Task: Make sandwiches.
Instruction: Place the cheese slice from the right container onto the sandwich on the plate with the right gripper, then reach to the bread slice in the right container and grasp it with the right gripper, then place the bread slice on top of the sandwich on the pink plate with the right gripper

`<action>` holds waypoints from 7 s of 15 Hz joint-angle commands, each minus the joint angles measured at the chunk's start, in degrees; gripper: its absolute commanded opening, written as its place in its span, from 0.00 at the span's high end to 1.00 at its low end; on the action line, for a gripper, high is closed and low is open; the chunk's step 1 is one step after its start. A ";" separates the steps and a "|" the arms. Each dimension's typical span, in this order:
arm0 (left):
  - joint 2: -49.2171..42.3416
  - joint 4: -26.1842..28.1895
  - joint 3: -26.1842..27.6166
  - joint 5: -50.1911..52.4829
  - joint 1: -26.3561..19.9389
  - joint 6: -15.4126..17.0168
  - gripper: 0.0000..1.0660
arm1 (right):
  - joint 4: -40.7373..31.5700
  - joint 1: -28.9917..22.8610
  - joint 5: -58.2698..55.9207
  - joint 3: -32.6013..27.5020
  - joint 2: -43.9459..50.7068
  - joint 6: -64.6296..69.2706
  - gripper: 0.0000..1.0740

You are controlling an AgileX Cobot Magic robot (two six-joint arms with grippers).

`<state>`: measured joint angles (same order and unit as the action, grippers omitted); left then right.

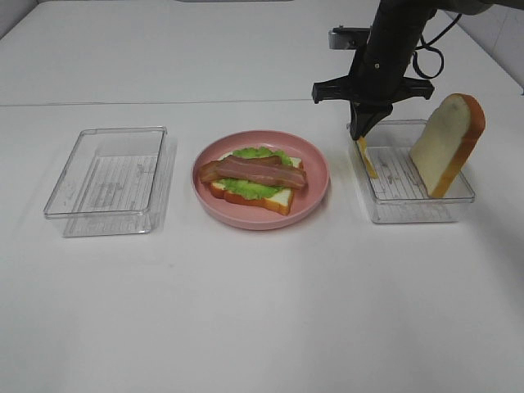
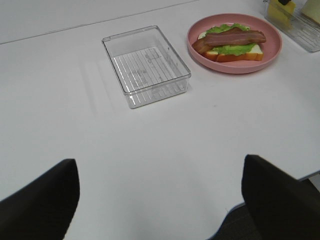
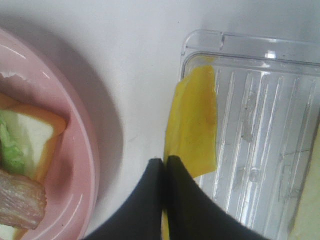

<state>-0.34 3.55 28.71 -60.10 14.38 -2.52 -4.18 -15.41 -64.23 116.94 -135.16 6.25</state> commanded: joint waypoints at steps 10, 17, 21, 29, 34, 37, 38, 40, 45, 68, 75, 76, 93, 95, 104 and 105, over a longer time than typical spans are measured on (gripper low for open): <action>-1.20 0.17 -0.06 0.57 0.06 -0.06 0.22 | -9.74 0.06 -2.18 0.17 11.34 -4.01 1.00; -1.20 0.17 -0.06 0.57 0.06 -0.06 0.22 | -27.22 -5.16 -1.03 0.00 11.06 -10.26 1.00; -1.20 0.17 -0.06 0.57 0.06 -0.06 0.22 | -29.79 -9.34 1.20 0.00 7.91 -10.26 1.00; -1.20 0.17 -0.06 0.57 0.06 -0.06 0.22 | -22.86 -9.80 1.95 0.06 1.15 -7.33 1.00; -1.20 0.17 -0.06 0.57 0.06 -0.06 0.22 | -11.86 -9.74 2.01 0.06 1.15 -2.35 1.00; -1.20 0.17 -0.06 0.57 0.06 -0.06 0.22 | -10.77 -9.74 2.01 0.06 1.15 -2.29 0.99; -1.20 0.17 -0.06 0.57 0.06 -0.06 0.22 | -10.66 -9.74 2.12 0.06 1.15 -2.29 0.93; -1.20 0.17 -0.06 0.57 0.06 -0.06 0.22 | -10.66 -9.74 2.18 0.06 1.15 -2.29 0.78; -1.20 0.17 -0.06 0.57 0.06 -0.06 0.22 | -10.49 -9.74 2.12 0.17 1.38 -2.35 0.35; -1.20 0.17 -0.06 0.57 0.06 -0.06 0.22 | -3.04 18.16 -9.80 -4.58 17.36 -6.93 0.31; -1.20 0.17 -0.06 0.57 0.06 0.00 0.22 | -4.87 18.16 -0.17 -14.38 16.16 -8.82 0.31; -1.20 0.17 -0.06 0.57 0.06 0.00 0.22 | -4.87 18.16 0.11 -14.38 15.13 -9.00 0.31; -1.20 0.17 -0.06 0.57 0.06 0.00 0.22 | -23.55 17.25 -2.18 -14.61 20.91 -11.75 1.00; -1.20 0.17 -0.06 0.57 0.06 0.00 0.22 | -27.79 14.95 -2.52 -14.67 20.68 -12.83 1.00; -1.20 0.17 -0.06 0.57 0.06 0.00 0.22 | -45.55 1.26 13.98 -21.49 17.65 -13.12 1.00; -1.20 0.17 -0.06 0.57 0.06 0.00 0.22 | -47.90 1.26 14.90 -23.66 17.25 -13.69 1.00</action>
<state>-0.34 3.55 28.71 -60.10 14.38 -2.52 -50.82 -14.09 -50.13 93.51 -117.86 -6.59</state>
